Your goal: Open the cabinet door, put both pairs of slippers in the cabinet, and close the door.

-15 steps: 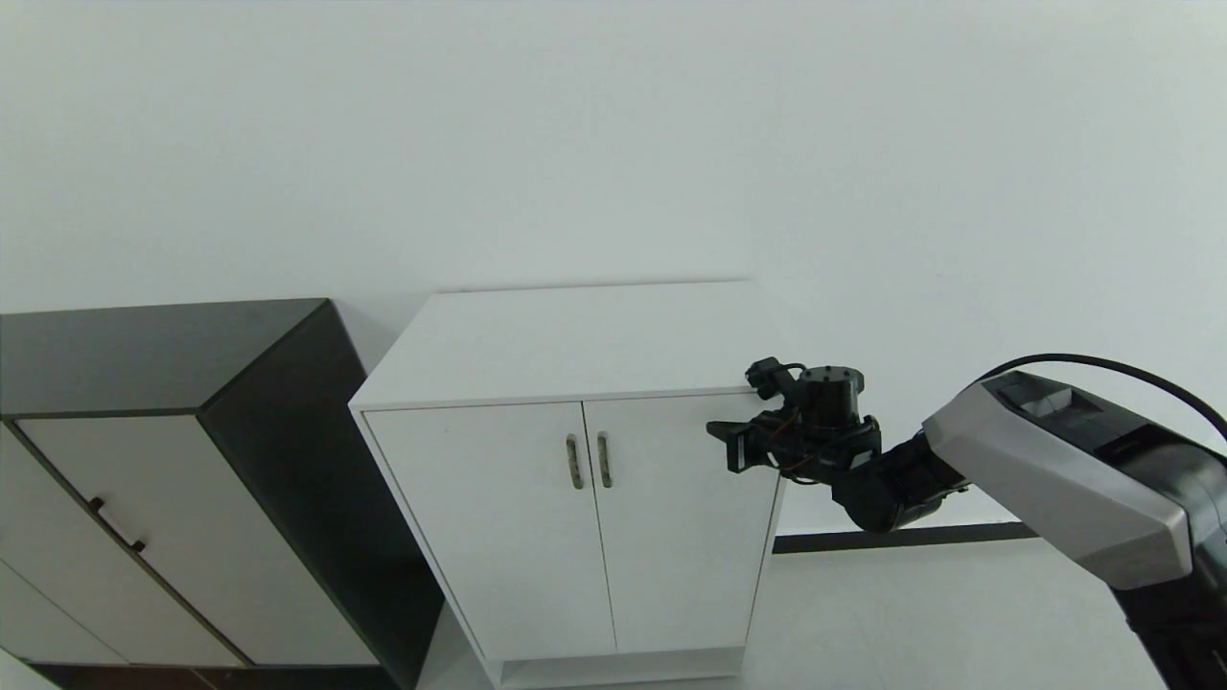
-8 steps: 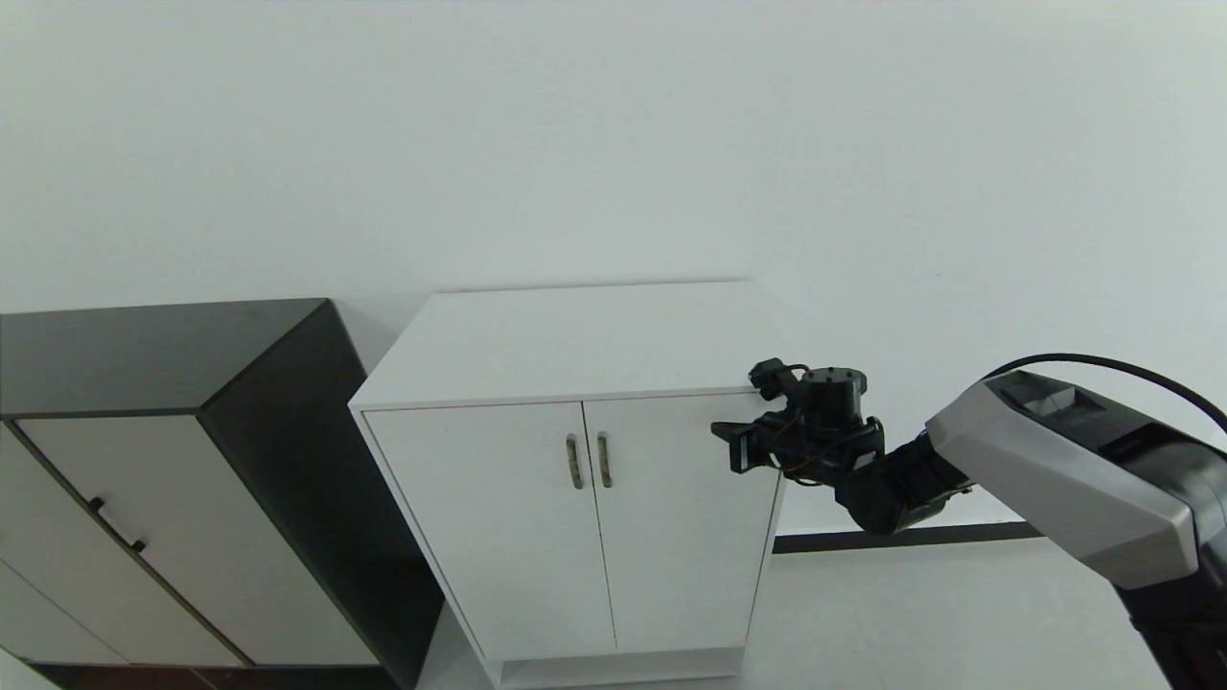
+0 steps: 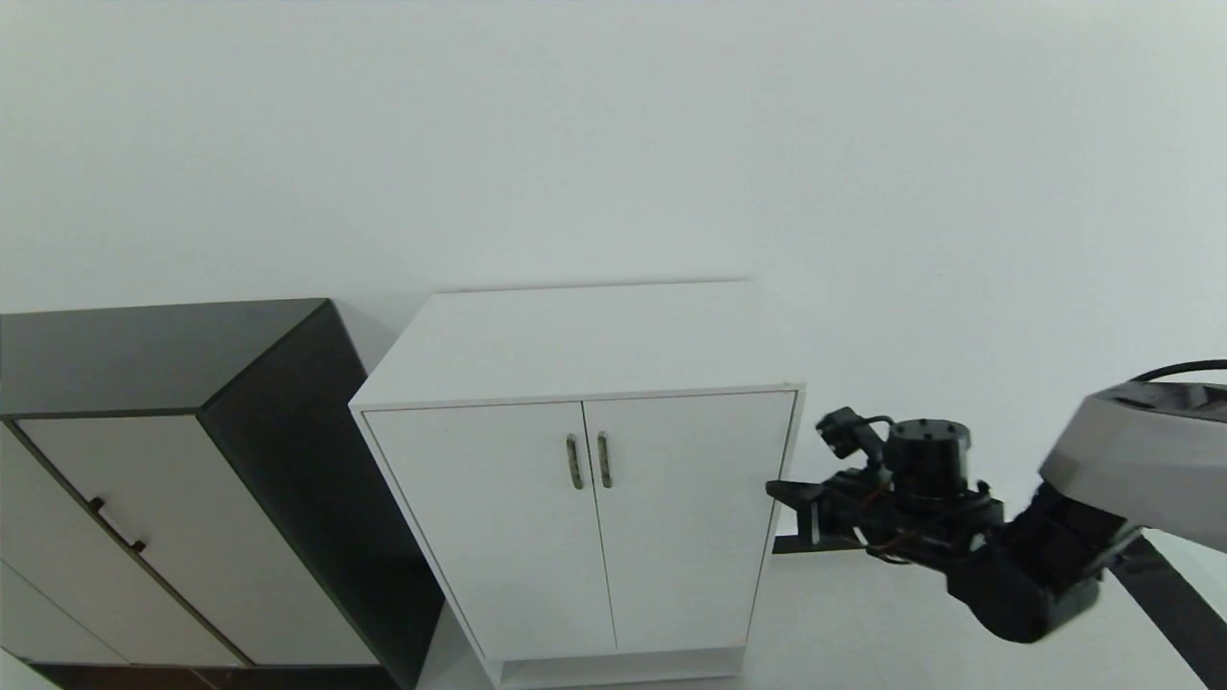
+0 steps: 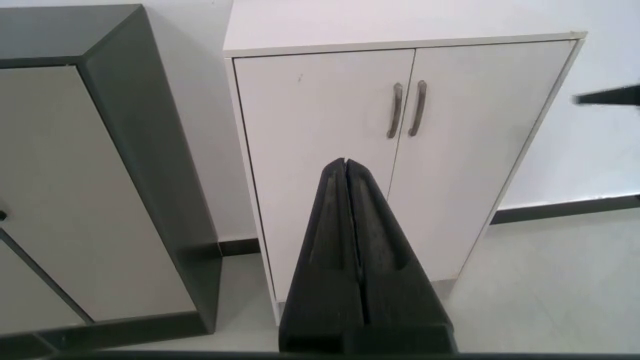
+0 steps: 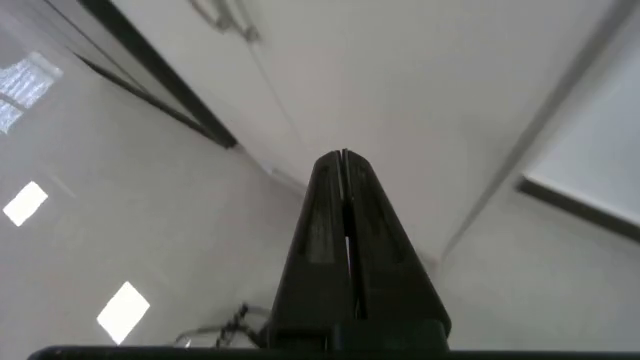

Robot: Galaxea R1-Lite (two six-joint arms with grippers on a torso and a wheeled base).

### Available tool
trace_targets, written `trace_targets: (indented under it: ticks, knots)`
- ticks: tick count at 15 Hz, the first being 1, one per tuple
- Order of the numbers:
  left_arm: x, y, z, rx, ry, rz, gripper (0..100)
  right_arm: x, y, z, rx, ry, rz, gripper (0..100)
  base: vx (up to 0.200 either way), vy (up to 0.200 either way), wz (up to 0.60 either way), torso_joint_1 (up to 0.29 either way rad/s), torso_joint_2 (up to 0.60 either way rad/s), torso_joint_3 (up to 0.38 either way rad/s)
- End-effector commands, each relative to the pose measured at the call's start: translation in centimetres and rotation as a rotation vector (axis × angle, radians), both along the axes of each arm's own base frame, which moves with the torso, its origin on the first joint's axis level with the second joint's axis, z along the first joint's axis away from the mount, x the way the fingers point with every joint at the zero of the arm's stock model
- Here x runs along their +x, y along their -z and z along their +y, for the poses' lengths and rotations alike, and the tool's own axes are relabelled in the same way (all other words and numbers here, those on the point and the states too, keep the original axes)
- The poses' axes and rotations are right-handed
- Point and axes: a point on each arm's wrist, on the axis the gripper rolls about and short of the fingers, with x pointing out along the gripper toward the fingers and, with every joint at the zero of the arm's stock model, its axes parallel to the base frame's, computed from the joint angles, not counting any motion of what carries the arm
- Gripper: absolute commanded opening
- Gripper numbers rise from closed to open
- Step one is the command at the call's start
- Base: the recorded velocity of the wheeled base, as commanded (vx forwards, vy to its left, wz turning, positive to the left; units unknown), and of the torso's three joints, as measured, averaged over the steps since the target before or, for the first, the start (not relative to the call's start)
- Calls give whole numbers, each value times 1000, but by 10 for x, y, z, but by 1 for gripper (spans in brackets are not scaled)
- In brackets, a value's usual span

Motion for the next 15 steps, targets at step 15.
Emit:
trace_targets:
  ticks: [15]
  knots:
    - [0,0,0,-1,0,1,0,-310,-44,-142,-86,623,-52,0,0,0,0,0,0,0]
